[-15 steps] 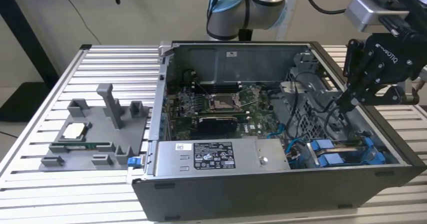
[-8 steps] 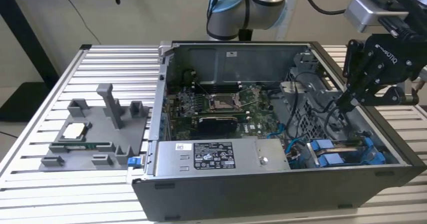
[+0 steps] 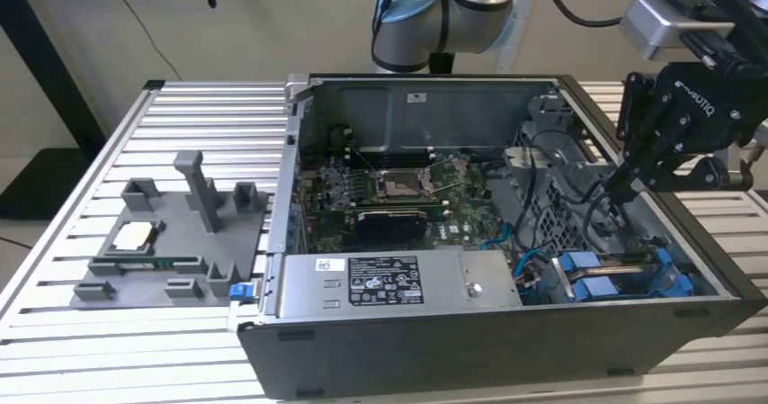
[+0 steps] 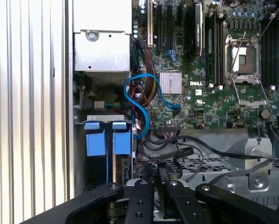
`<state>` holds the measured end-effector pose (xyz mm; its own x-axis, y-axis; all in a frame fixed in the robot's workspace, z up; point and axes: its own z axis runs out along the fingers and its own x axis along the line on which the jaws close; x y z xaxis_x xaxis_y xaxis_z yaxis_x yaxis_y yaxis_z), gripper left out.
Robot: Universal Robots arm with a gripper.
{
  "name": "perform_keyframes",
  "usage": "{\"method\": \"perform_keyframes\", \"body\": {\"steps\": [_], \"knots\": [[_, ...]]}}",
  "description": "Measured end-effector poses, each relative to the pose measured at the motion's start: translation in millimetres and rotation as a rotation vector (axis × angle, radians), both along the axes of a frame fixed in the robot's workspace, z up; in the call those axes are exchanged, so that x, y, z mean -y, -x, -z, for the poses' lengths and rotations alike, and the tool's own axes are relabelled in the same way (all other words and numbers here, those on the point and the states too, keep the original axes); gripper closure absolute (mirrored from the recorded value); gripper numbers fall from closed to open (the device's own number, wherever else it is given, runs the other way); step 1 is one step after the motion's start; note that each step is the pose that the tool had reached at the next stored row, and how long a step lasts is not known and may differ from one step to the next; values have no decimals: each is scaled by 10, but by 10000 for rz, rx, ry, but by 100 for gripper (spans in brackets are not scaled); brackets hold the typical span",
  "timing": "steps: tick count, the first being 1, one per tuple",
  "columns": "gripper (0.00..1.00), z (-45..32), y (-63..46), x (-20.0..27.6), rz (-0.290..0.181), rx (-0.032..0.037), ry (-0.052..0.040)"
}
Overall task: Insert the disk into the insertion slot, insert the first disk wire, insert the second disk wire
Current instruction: 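Insert the second disk wire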
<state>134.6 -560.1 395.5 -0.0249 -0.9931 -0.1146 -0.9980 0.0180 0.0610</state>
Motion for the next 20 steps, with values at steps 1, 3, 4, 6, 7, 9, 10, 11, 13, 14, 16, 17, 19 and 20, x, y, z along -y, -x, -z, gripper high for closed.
{"method": "perform_keyframes", "body": {"steps": [1,3,4,6,7,9,10,11,13,14,16,17,19,20], "knots": [[84,4,0,0,-1,0,3],[84,28,5,1,1,0,4],[84,37,6,1,0,0,4],[84,54,9,2,0,0,5],[84,63,11,2,0,0,6],[84,81,15,3,0,0,6],[84,90,16,3,-1,0,6],[84,97,18,3,0,0,7],[84,113,21,4,0,0,8],[84,120,22,4,0,0,7],[84,136,24,4,0,0,7],[84,143,25,4,0,0,7],[84,155,26,4,0,0,7],[84,165,26,4,-1,0,6]]}}
